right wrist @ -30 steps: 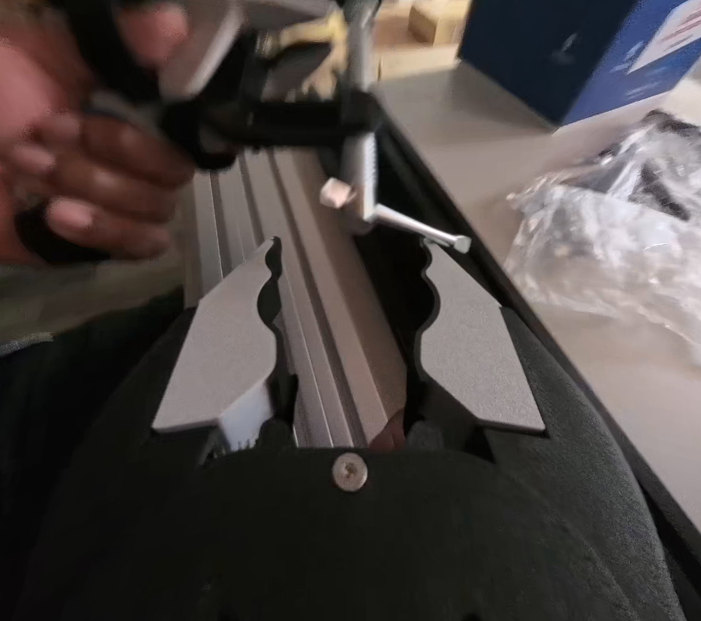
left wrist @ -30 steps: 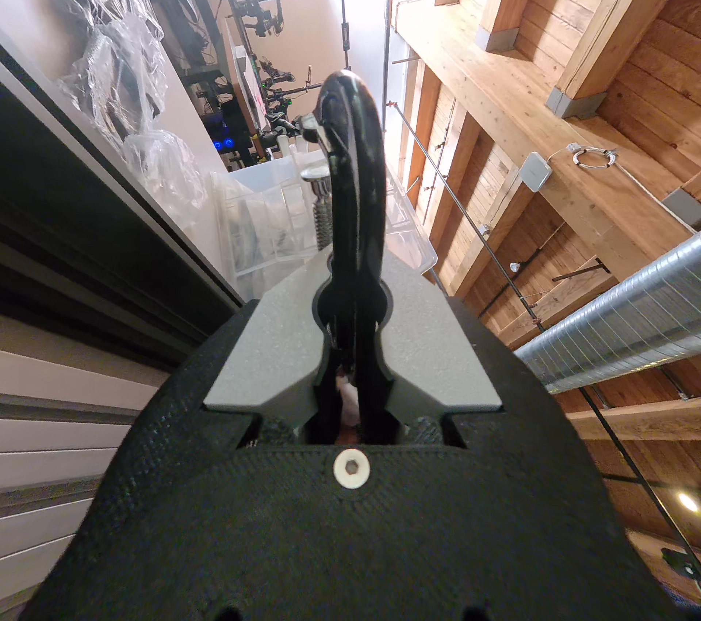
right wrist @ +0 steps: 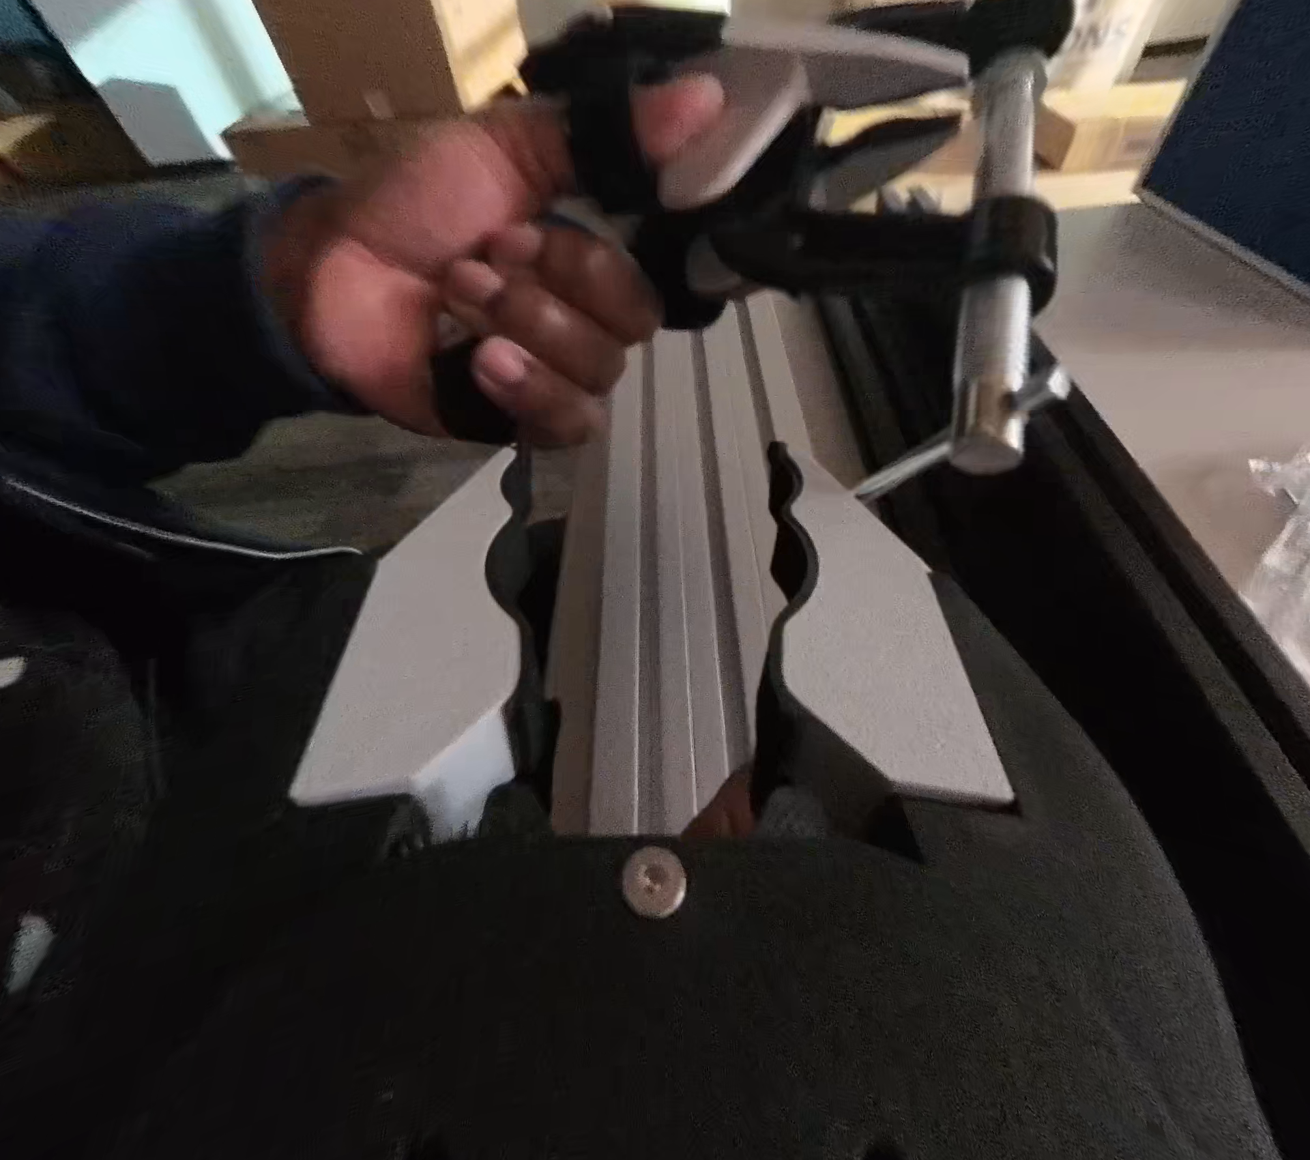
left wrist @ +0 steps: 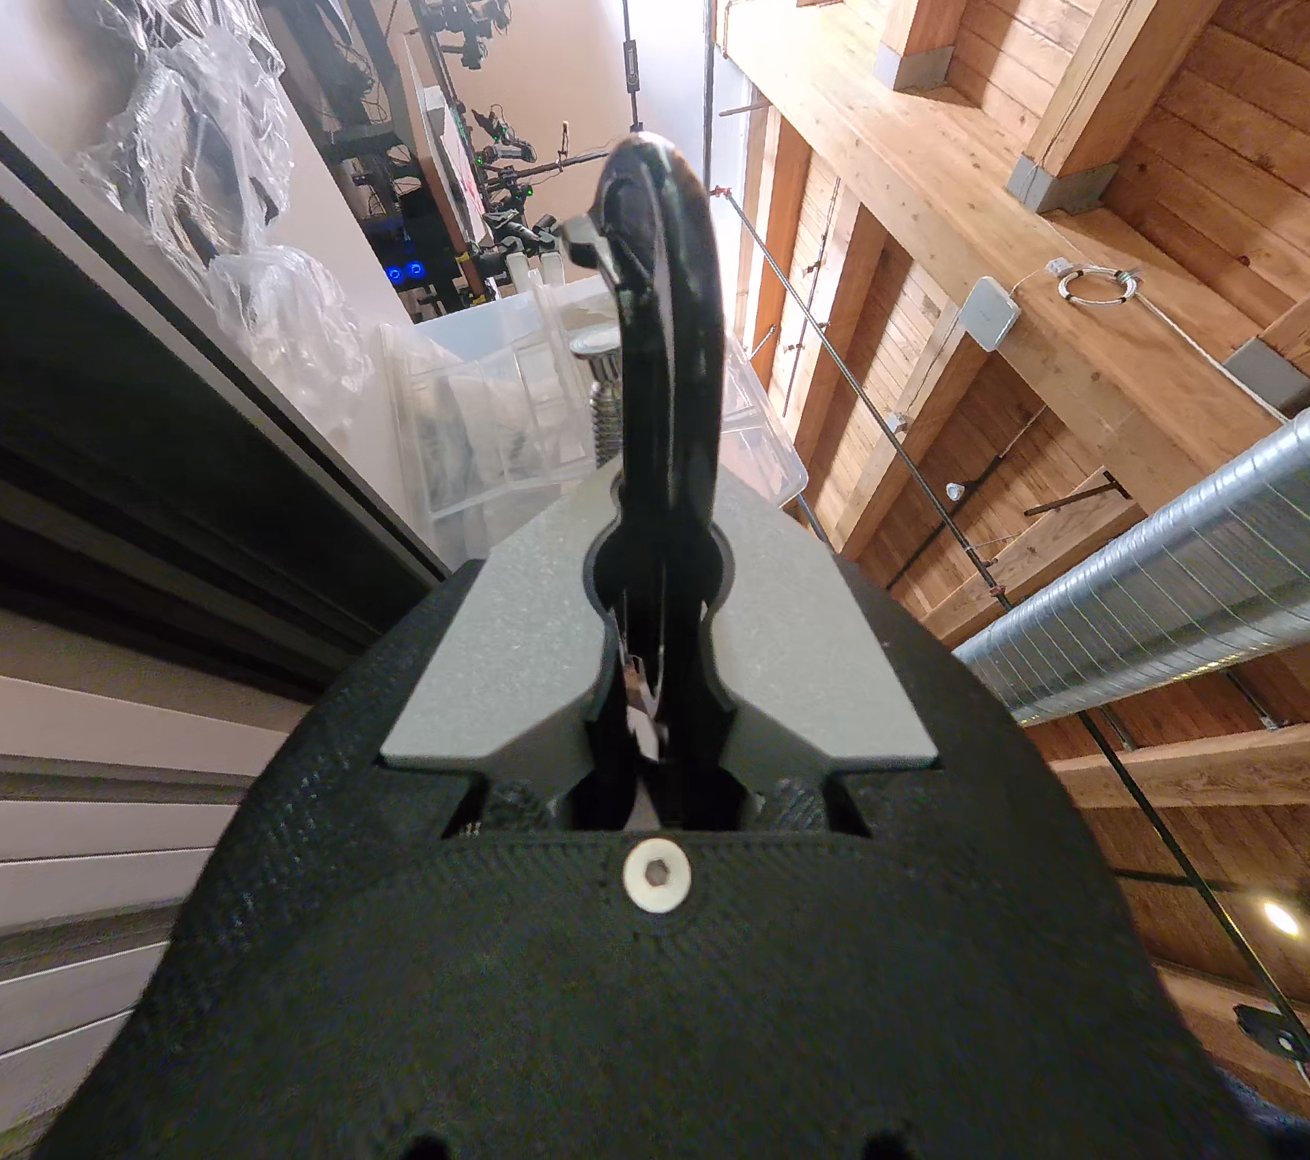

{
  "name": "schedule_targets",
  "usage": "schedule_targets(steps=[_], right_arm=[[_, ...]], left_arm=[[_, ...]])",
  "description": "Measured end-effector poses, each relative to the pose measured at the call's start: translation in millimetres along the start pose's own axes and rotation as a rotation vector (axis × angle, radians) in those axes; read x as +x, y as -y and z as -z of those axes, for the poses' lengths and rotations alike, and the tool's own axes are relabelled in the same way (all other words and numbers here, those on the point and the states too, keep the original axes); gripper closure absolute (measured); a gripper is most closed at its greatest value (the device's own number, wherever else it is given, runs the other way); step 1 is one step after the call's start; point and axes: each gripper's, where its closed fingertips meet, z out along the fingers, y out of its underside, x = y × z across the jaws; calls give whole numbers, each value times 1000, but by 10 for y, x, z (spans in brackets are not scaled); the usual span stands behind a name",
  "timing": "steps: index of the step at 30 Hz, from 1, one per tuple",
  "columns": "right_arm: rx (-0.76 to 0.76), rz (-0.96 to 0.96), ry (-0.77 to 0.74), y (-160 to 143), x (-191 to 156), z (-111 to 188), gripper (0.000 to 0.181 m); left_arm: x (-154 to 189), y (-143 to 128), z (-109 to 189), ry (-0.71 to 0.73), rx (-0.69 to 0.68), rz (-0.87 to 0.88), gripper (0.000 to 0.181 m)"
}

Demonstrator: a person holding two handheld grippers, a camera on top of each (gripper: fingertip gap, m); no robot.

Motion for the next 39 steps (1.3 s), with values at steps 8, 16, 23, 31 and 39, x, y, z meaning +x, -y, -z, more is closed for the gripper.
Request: schedule_targets(steps=[8,16,23,31,39], right_arm=[[279,-115,-176,474,501,363,107],[98,40,31,138,-79,82,114],[68,-70,-256,46,577,136,112],[282,-10,-10,627,47,329,114],[-61,-15,-188,-101,352,-22,116]], left_arm=[[35,-13,-6,-6,-6,-12,164],[29,-23,-10,-3,-5,-13,165],[74,-33,-10,-15,-20,-27,165],[69,-24,-16,-13,-17,-32,164],[124,-19,-12,-43,-11,-17,165]])
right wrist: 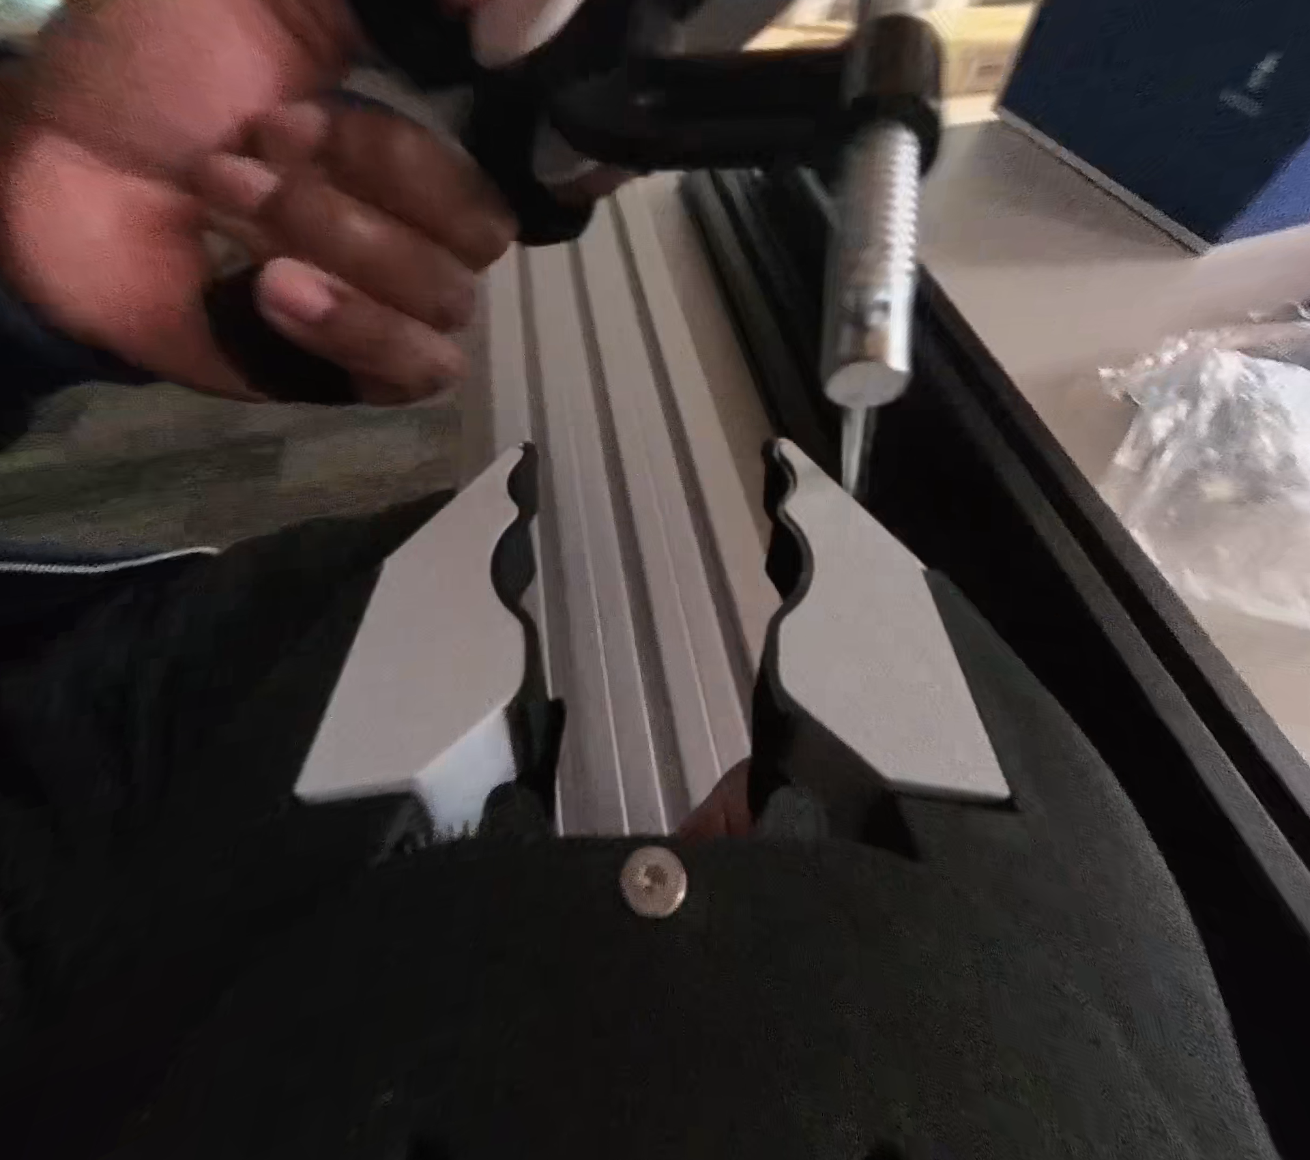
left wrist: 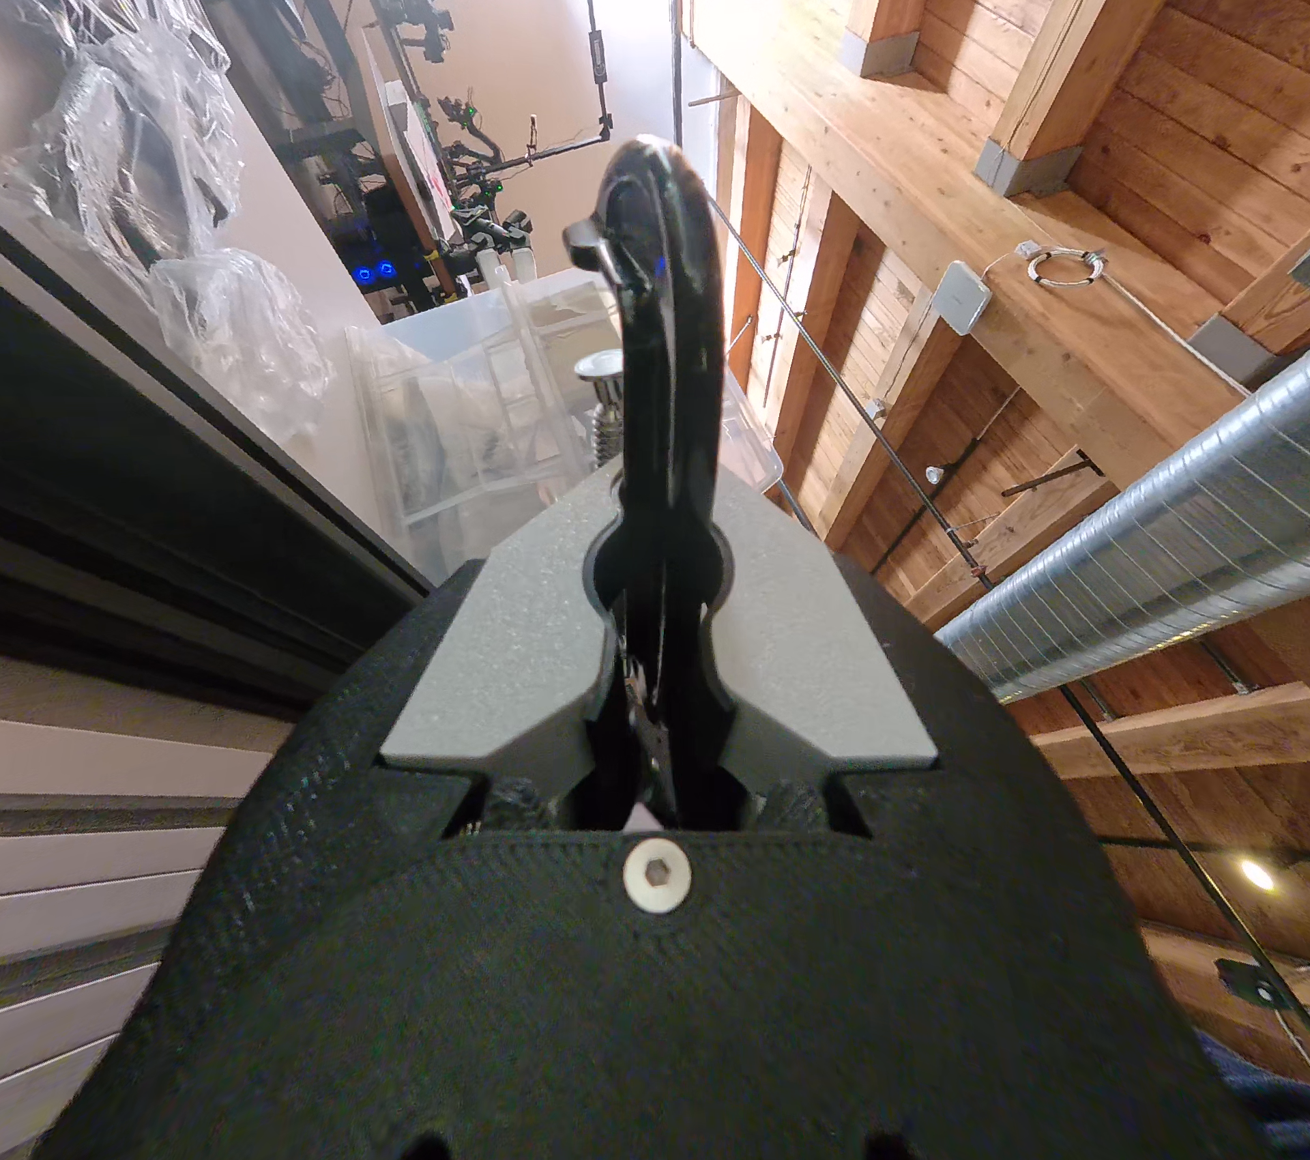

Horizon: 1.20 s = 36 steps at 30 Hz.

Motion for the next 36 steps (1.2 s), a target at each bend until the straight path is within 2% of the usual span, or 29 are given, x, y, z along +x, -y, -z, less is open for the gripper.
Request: schedule_targets(steps=[4,6,8,11,15,17,19,21,24,26,28,33,36], right_arm=[[251,-176,-33,443,274,272,110],[356,-174,43,646,173,421,109],[388,-128,141,720,-49,473,110],[316,-78,233,591,-319,374,113],[214,-26,262,359,-470,200,114],[134,-16,219,212,-419,94,115],[56,-6,101,59,-210,8,114],[97,-36,13,120,-12,51,113],[300,-132,6,473,102,283,111],[390,-110,43,647,42,423,111],[403,-52,109,698,-148,462,113],[235,59,187,379,-481,223,117],[98,41,67,109,-283,33,117]], left_arm=[[16,3,-4,1,-6,-20,165],[5,6,-4,4,-5,-20,165],[-10,4,-5,7,-2,-16,166],[-17,1,-7,9,-2,-16,166],[-12,-4,-5,7,-1,-12,165],[8,7,-2,-3,5,-9,165],[31,15,0,-9,4,-17,165],[42,16,0,-8,1,-30,165],[36,32,8,-6,6,-29,165],[21,36,10,0,8,-30,165],[10,34,9,4,9,-31,166],[6,19,6,8,7,-30,164],[29,25,11,2,9,-32,165]])
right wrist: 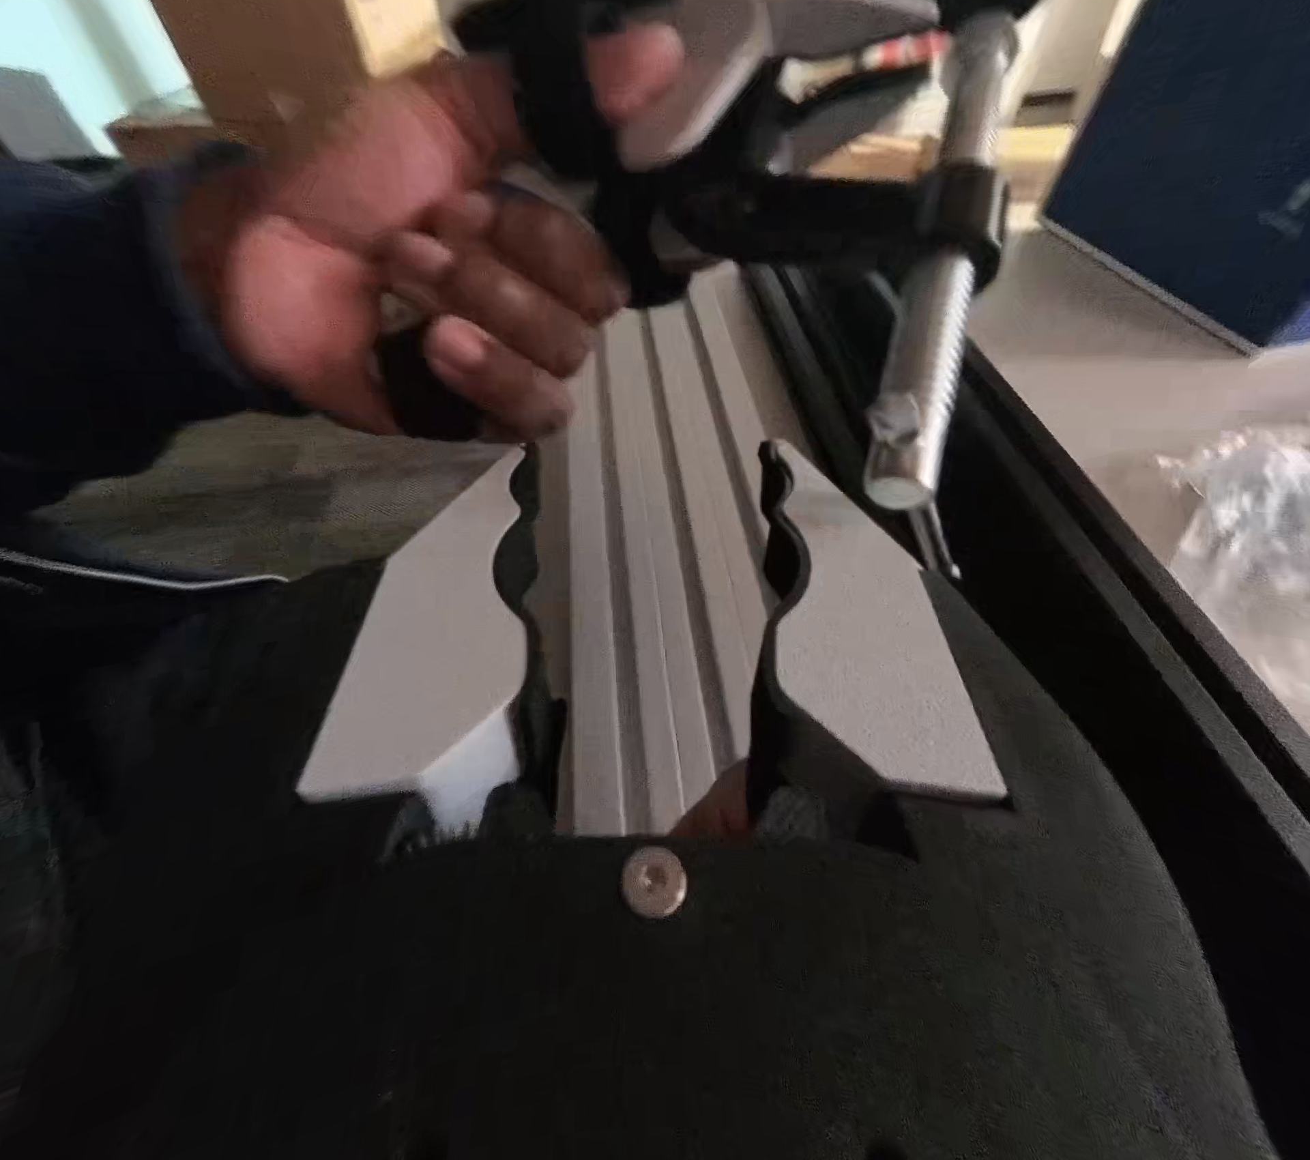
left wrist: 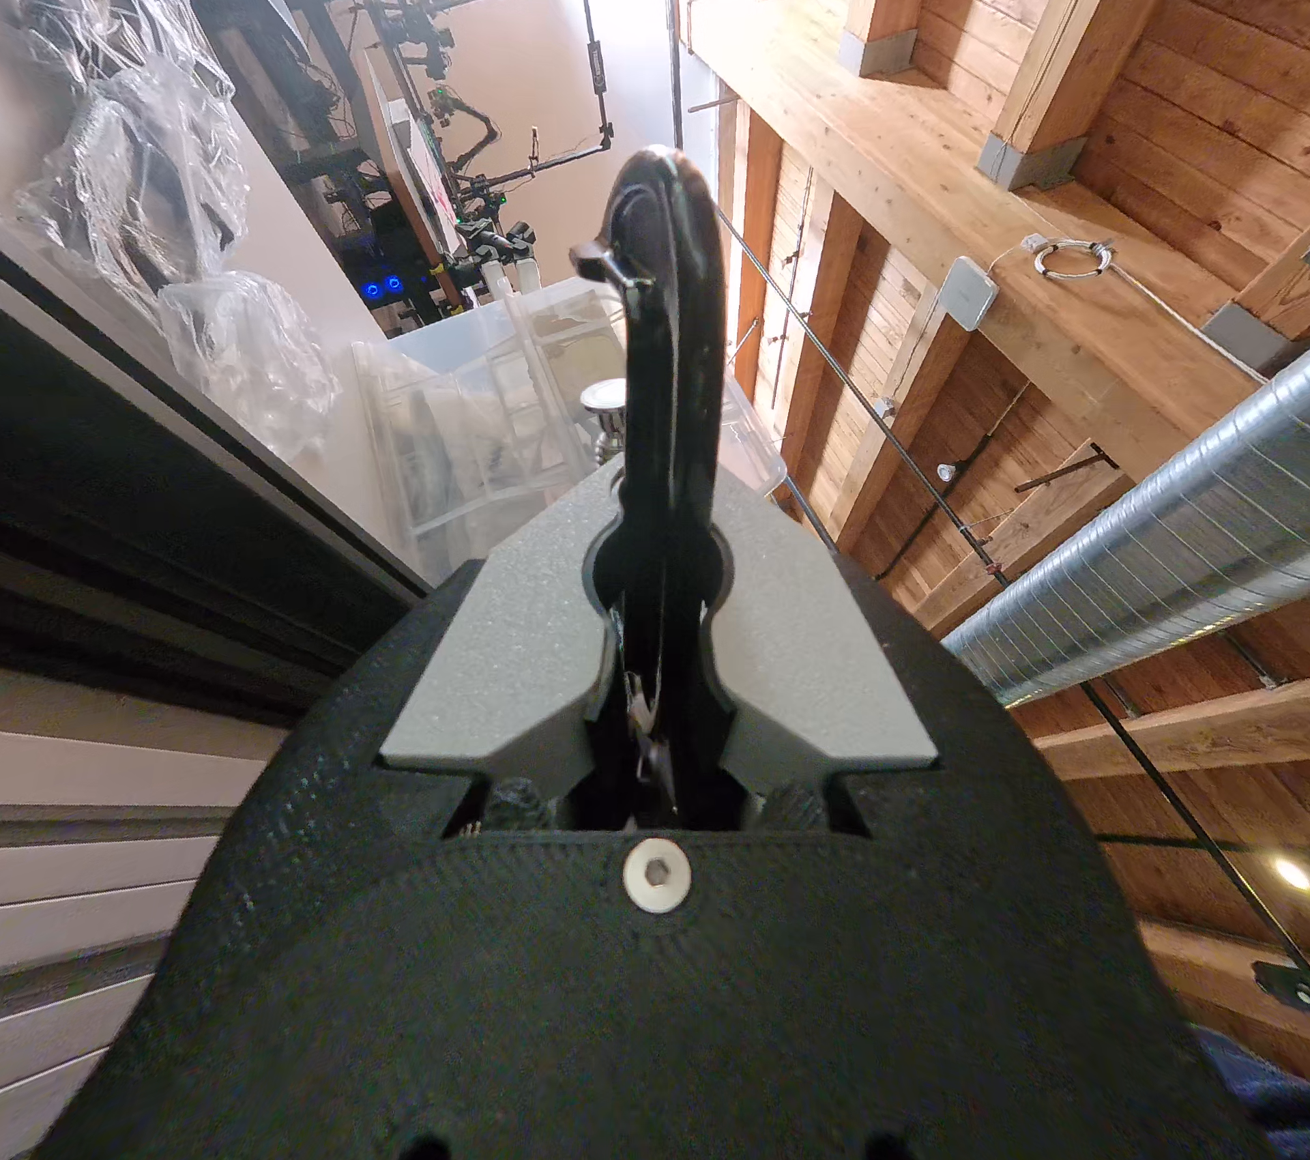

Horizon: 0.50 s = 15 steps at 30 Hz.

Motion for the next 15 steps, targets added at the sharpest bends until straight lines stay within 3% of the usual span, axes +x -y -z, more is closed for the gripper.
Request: schedule_targets(steps=[2,5,9,12,15], right_arm=[[-36,-45,-105,-86,232,7,117],[117,-146,-173,168,439,186,114],[326,-104,-57,607,229,413,115],[274,-25,57,553,-78,335,118],[125,11,72,252,-185,138,121]], left_arm=[[25,9,1,-10,1,-1,165],[30,16,3,-9,1,-11,165],[11,18,4,-4,5,-5,164],[9,8,-1,-3,3,-5,164],[27,0,-5,-11,0,-1,165]])
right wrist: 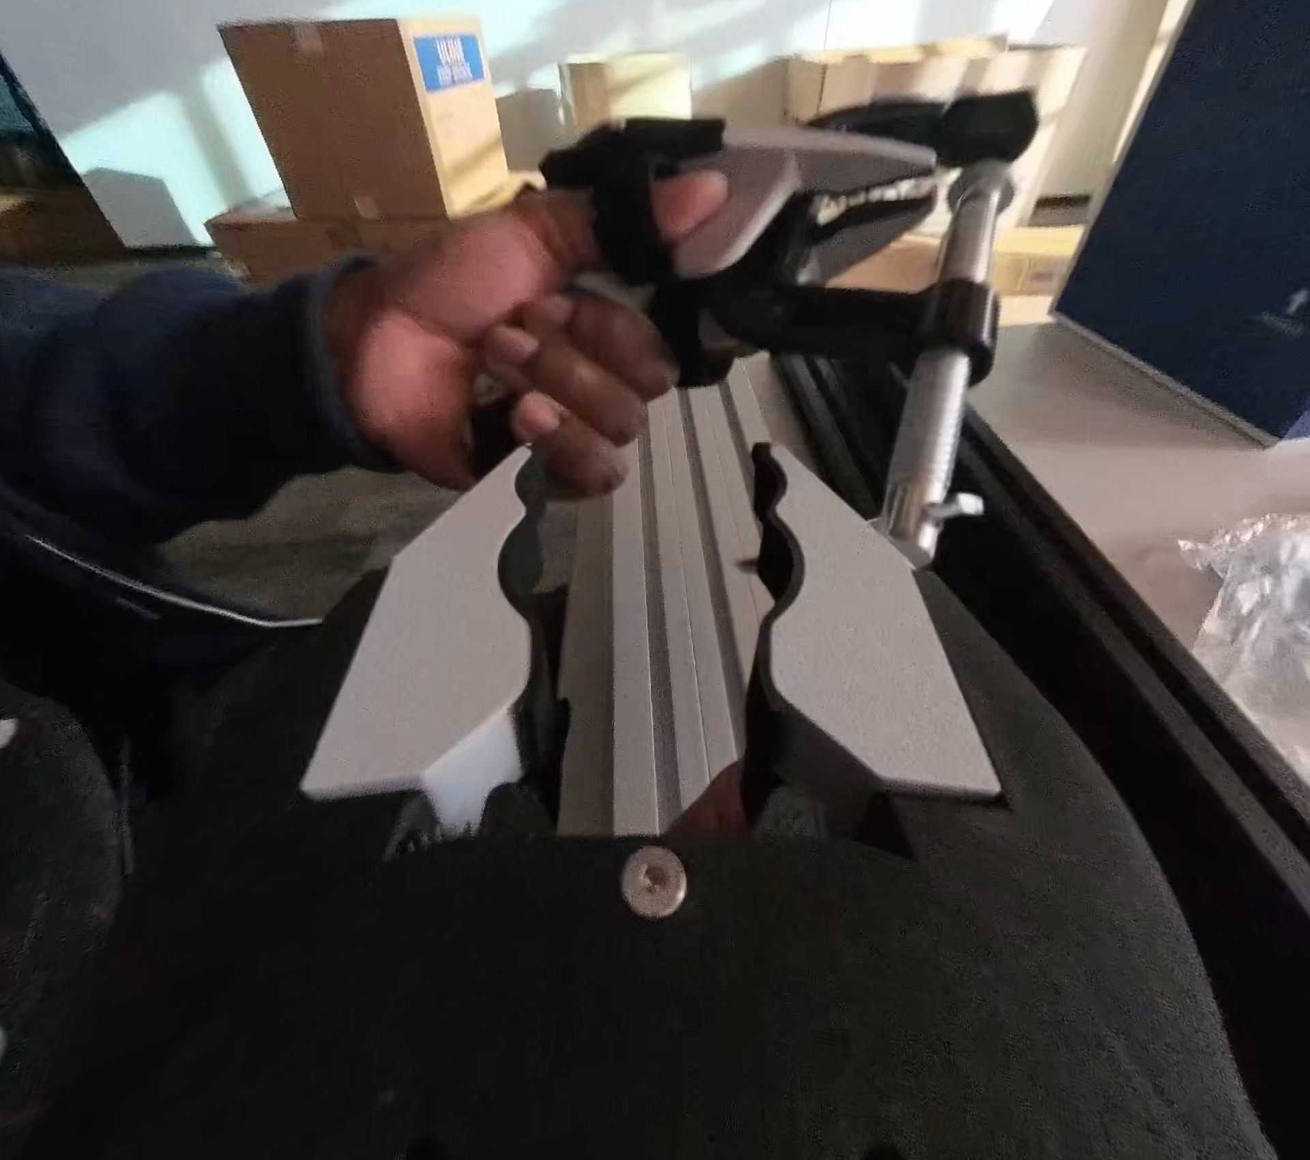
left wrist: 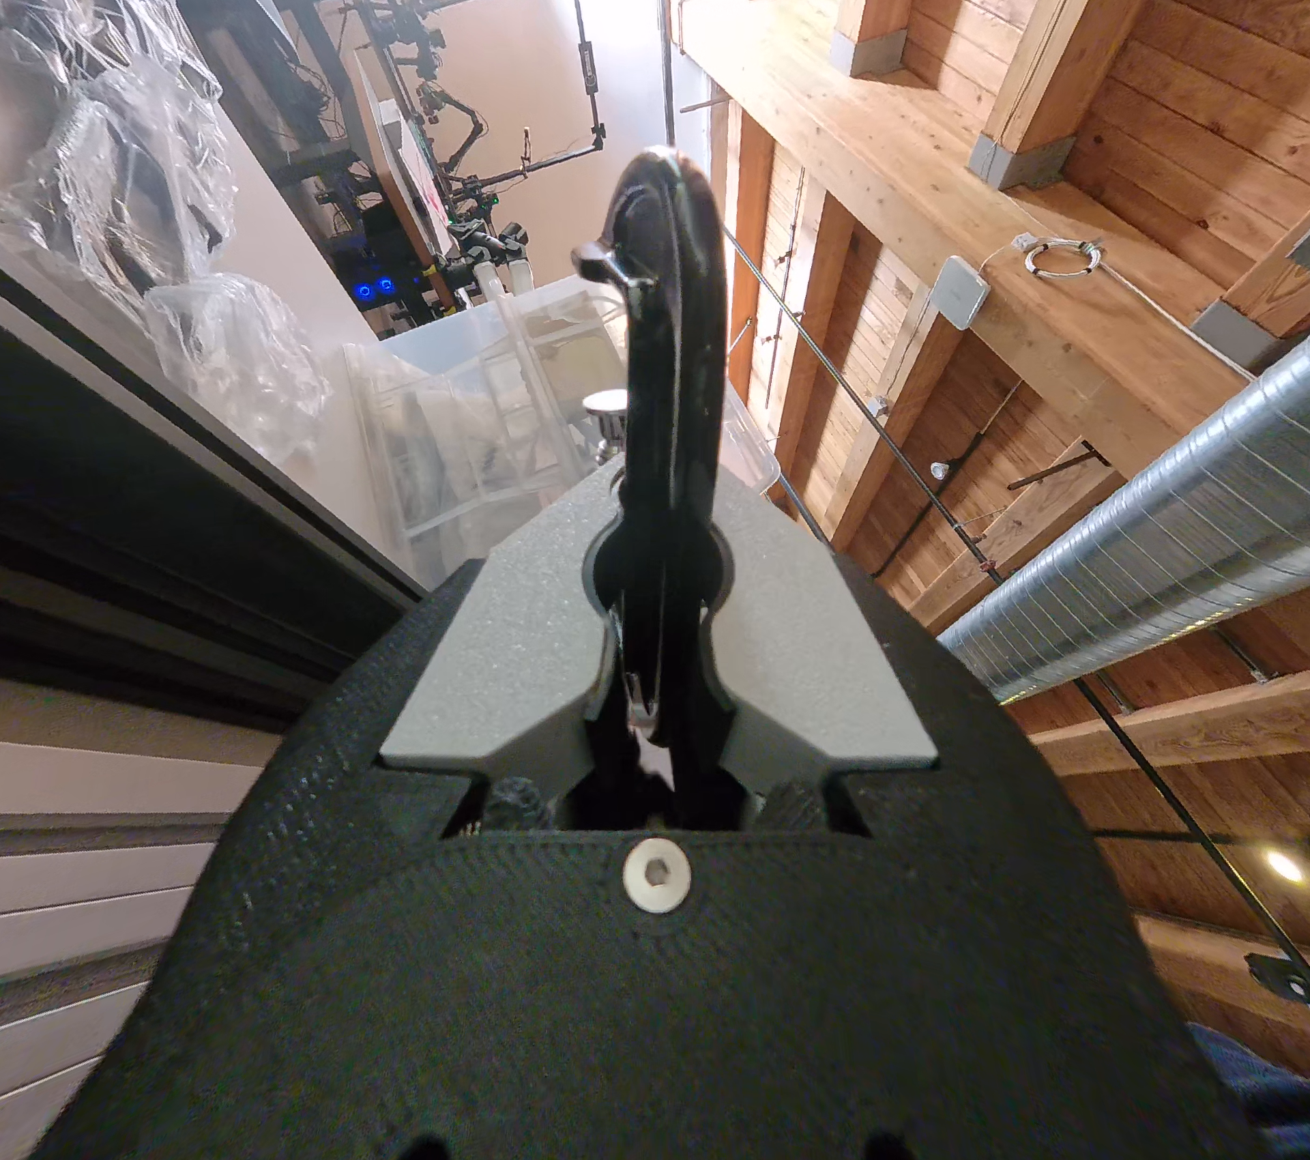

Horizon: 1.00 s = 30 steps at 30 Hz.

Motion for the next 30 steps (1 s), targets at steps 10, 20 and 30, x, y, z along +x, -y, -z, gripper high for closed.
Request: schedule_targets(steps=[10,20,30], right_arm=[[205,-138,-185,359,505,294,115],[-56,-4,21,-145,-52,-41,120],[186,-81,-219,374,492,295,117]], left_arm=[[25,26,12,-7,8,-11,165],[56,19,11,-17,9,-13,165],[54,42,20,-17,16,-18,165]])
